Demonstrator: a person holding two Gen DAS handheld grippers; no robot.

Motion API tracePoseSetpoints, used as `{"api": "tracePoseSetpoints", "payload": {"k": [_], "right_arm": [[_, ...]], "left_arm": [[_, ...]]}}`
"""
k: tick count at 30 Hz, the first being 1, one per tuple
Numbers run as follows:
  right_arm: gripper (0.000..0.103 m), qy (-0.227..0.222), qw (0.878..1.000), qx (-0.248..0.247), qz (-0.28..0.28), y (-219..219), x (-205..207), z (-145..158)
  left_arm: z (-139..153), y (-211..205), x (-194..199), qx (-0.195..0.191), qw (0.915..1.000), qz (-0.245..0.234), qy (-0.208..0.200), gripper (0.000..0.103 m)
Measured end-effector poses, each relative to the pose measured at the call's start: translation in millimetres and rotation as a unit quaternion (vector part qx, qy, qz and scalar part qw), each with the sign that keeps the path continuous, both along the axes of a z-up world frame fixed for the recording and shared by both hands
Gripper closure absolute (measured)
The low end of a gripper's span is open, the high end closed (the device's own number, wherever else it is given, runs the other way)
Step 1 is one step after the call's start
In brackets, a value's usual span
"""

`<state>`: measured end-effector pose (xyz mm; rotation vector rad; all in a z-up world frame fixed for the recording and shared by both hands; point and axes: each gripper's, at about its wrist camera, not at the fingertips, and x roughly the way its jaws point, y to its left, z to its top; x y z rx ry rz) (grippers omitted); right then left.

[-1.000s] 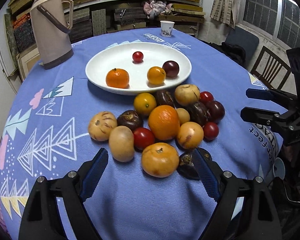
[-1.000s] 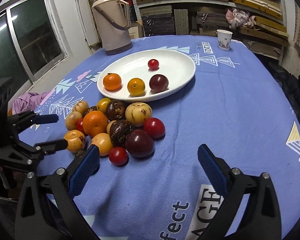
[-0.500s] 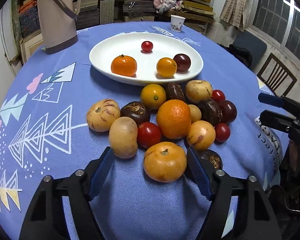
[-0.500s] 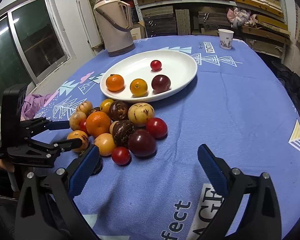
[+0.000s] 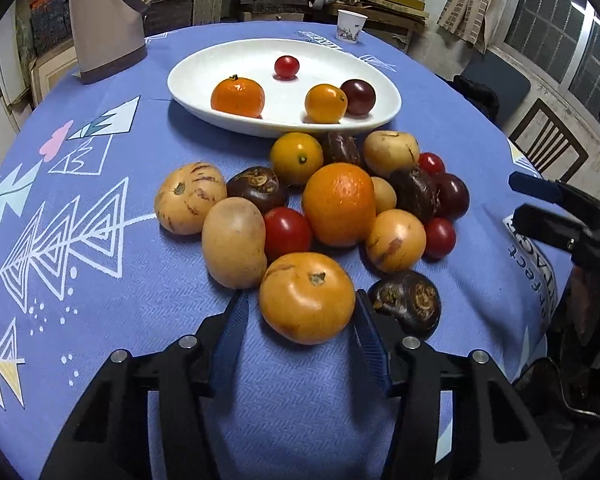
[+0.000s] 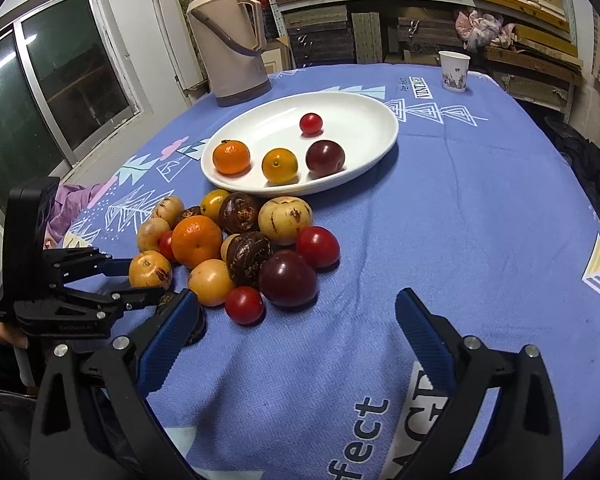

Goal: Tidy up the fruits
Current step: 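Grasp the orange persimmon with the left tool while the right tool grasps another dark red plum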

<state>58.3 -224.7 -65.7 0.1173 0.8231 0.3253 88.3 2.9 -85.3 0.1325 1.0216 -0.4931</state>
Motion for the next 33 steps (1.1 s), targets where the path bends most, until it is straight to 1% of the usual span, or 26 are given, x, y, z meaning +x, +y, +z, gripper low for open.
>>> {"api": "tracePoseSetpoints", "payload": {"k": [2,3,5,8,13,16,18,19,20,22,23,25,29,33], "right_arm": [[0.006,0.001,1.000,0.002,-0.001,-1.1,-0.9,-0.8],[0.006,0.002,1.000,0.003,-0.003,-1.4,-0.6,-1.6],[0.006,0.004,1.000,0.002,-0.003,-1.1,-0.7,-2.7],[0.006,0.003,1.000,-0.009,0.001,2.0,-1.8,-3.5],[0.006,0.002,0.999,-0.025,0.023,11.4,-3.3,-7.2],[0.007,0.009,0.999,-0.026,0.022,13.4,1.6,-12.1],[0.014,0.016,1.000,-0.023,0.010,11.1,7.5,-14.4],[0.026,0.022,1.000,-0.014,0.006,9.1,11.1,-15.8],[0.035,0.029,1.000,-0.005,0.001,6.6,15.6,-17.2],[0.036,0.034,0.999,-0.020,-0.006,7.6,21.5,-20.2],[0.036,0.036,0.999,-0.027,-0.001,10.6,22.5,-21.4],[0.036,0.036,0.999,-0.028,0.013,17.4,23.6,-21.8],[0.036,0.037,0.999,-0.030,0.019,24.2,30.6,-23.9],[0.040,0.040,0.998,-0.027,0.029,29.0,38.5,-24.6]], "left_arm": [[0.7,-2.0,-0.4,-0.001,1.0000,0.000,-0.003,0.051],[0.3,-3.6,-0.8,-0.003,1.0000,-0.003,-0.004,0.058],[-0.8,-6.3,-3.0,0.002,0.9999,-0.008,-0.015,0.058],[-0.7,-4.9,-3.7,-0.001,0.9999,-0.006,-0.014,0.059],[6.7,4.0,-12.5,-0.001,0.9996,-0.006,-0.026,0.059],[10.1,5.9,-17.6,-0.003,0.9994,-0.011,-0.032,0.058],[9.7,6.4,-18.1,-0.002,0.9994,-0.012,-0.034,0.058],[8.9,6.7,-17.5,-0.003,0.9994,-0.012,-0.032,0.058],[8.3,6.9,-17.8,-0.005,0.9995,-0.012,-0.031,0.058],[6.6,7.2,-17.3,-0.007,0.9995,-0.013,-0.028,0.058],[5.9,7.5,-17.8,-0.007,0.9995,-0.013,-0.028,0.058],[5.5,8.3,-17.9,-0.008,0.9995,-0.013,-0.028,0.058],[4.6,9.7,-16.8,-0.009,0.9996,-0.011,-0.026,0.058],[2.8,11.1,-16.7,-0.010,0.9997,-0.010,-0.022,0.058]]}}
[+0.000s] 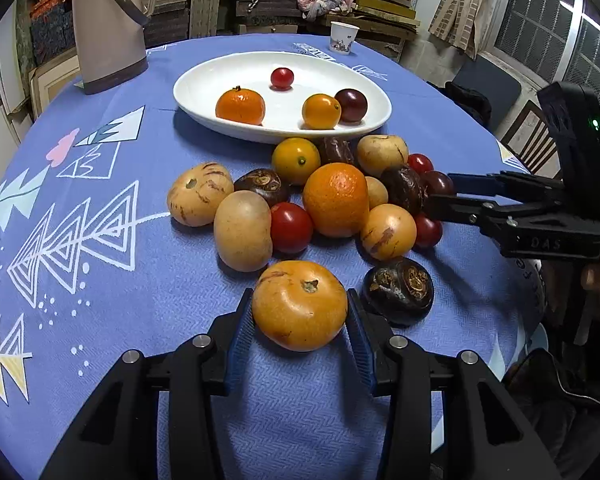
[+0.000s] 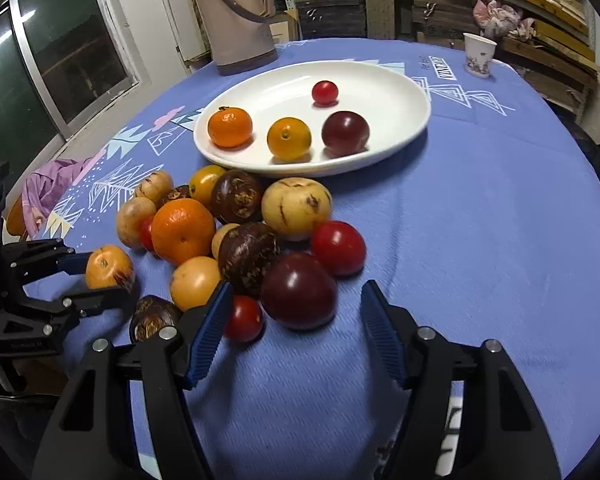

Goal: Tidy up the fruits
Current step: 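Grasp the orange persimmon with the left tool while the right tool grasps another dark red plum, then carry the persimmon onto the plate with the left tool while the right tool brings the plum there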

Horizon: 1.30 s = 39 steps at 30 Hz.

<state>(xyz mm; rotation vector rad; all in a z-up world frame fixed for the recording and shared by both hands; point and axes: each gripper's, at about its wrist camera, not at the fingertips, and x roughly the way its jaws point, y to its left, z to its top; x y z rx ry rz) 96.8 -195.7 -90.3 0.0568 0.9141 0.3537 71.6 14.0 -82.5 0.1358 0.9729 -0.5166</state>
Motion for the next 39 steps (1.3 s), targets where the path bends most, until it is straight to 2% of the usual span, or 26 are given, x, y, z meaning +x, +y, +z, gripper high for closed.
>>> {"api": "tracePoseSetpoints", "payload": {"k": [3,10,25,33,34,35,39], "right_arm": [[0.051,0.008,1.000,0.019,0.014,2.5,5.8,-2.3],[0.056,0.025,0.998,0.058,0.006,-12.4,2.8,-4.8],[0.055,0.014,1.000,-0.006,-0.001,-12.9,-8.9,-2.0],[0.054,0.020,0.999,-0.037,-0.017,-19.8,-13.7,-11.7],[0.055,0.015,0.999,-0.043,-0.014,-16.4,-13.7,-11.9],[0.065,0.011,0.999,-0.045,-0.012,-13.9,-13.8,-12.1],[0.065,0.004,0.998,-0.066,-0.001,-7.4,-15.4,-12.2]], "left_arm": [[-1.0,1.5,1.1,-0.001,1.0000,0.003,0.002,0.058],[-1.8,3.0,0.5,-0.002,1.0000,0.004,0.007,0.058],[-2.6,3.2,1.8,-0.001,0.9999,0.001,0.011,0.058],[-3.5,1.2,1.8,0.001,0.9999,0.000,0.011,0.058],[-3.4,1.3,1.8,0.001,0.9999,0.000,0.011,0.058],[-3.3,1.2,2.1,0.001,0.9999,0.000,0.011,0.058],[-3.6,1.2,2.3,0.001,0.9999,-0.001,0.011,0.058]]}}
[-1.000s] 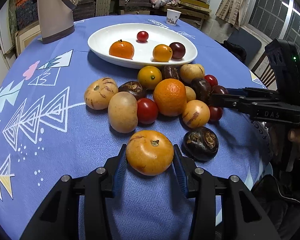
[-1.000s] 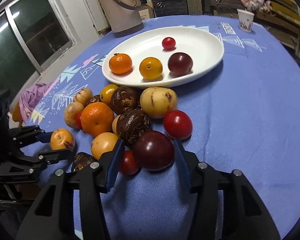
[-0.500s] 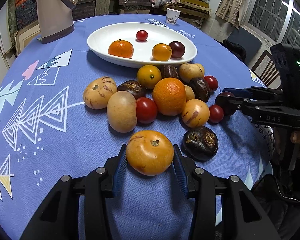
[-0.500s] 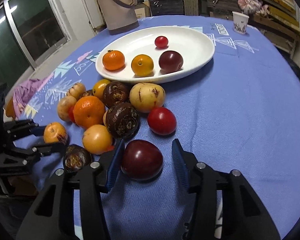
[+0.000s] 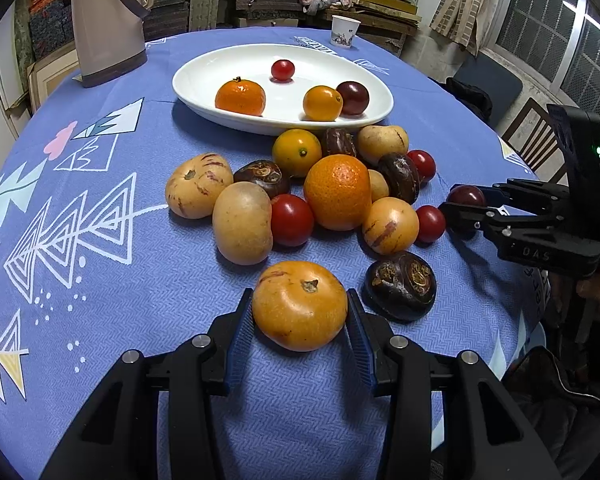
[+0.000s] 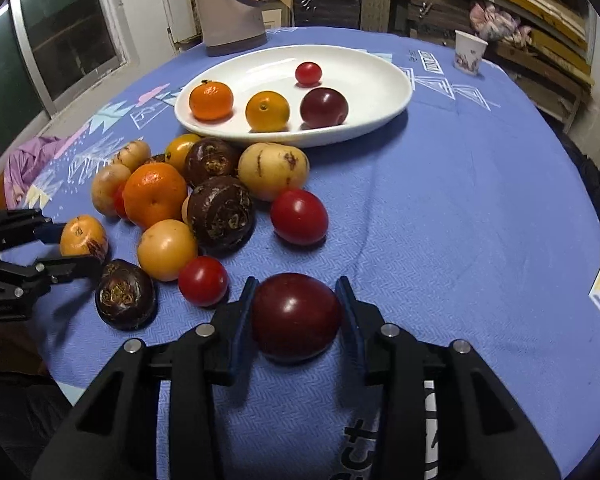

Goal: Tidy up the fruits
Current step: 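Carry the persimmon onto the plate with the left tool while the right tool brings the plum there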

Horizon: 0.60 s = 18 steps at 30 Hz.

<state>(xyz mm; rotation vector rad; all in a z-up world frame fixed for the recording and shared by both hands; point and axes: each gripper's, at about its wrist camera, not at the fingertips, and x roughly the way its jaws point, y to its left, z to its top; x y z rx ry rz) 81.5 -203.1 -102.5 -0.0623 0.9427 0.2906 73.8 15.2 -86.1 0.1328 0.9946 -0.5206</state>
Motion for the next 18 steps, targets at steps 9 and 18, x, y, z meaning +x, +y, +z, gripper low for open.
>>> {"api": "tracePoseSetpoints", "payload": {"k": [9,18], "right_arm": [[0.065,-0.014,0.999,0.030,0.001,-4.4,-7.3,16.5],[0.065,-0.055,0.998,0.036,0.021,2.1,5.0,57.0]], "left_arm": [[11.3,-0.6,-7.9,-0.005,0.9995,-0.010,-0.030,0.058],[39.6,-3.0,0.2,-0.008,0.9986,-0.016,-0.050,0.058]]}}
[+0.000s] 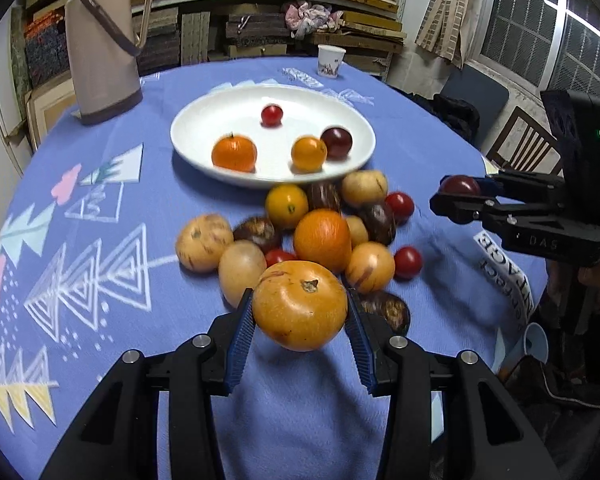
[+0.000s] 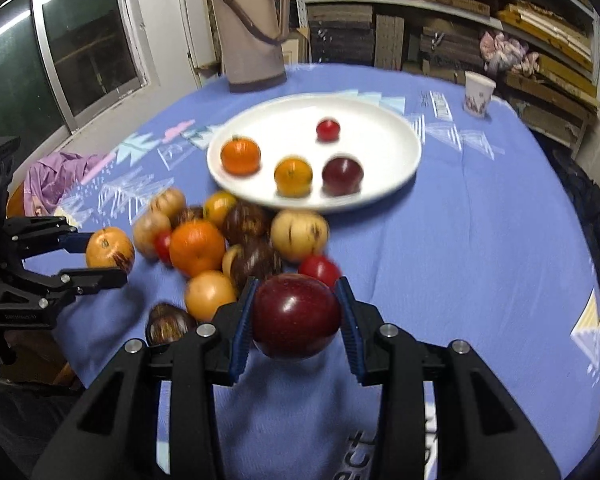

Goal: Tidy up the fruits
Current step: 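Carry the persimmon onto the plate with the left tool while the right tool brings the plum there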

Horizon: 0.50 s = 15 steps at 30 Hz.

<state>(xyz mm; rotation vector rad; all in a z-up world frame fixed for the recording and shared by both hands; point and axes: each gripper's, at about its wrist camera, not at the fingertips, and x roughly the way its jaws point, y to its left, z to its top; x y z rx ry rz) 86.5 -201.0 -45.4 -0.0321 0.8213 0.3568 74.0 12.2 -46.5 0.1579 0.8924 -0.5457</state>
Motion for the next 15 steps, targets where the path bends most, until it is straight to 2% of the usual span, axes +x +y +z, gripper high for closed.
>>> {"api": "tracePoseSetpoints", "payload": {"k": [6,10,15], "right_arm": [[0.065,-0.020,1.000,-0.010,0.015,4.5,45.8,23.9],[0.065,-0.009,1.000,-0.011,0.017,10.2,83.7,22.2],[0.065,0.009,1.000,-0.010,0.009,13.4,127.7,10.4]], "left_arm": [[23.8,-7.3,25.9,0.001,0.9995,-0.003,-0.032,0.058],[34.8,-13.8,65.9,0.005,0.9988,0.010,-0.047,0.058],[31.4,-21.2,123.3,0.011,0.9987,0.032,-0.037,0.058]]}}
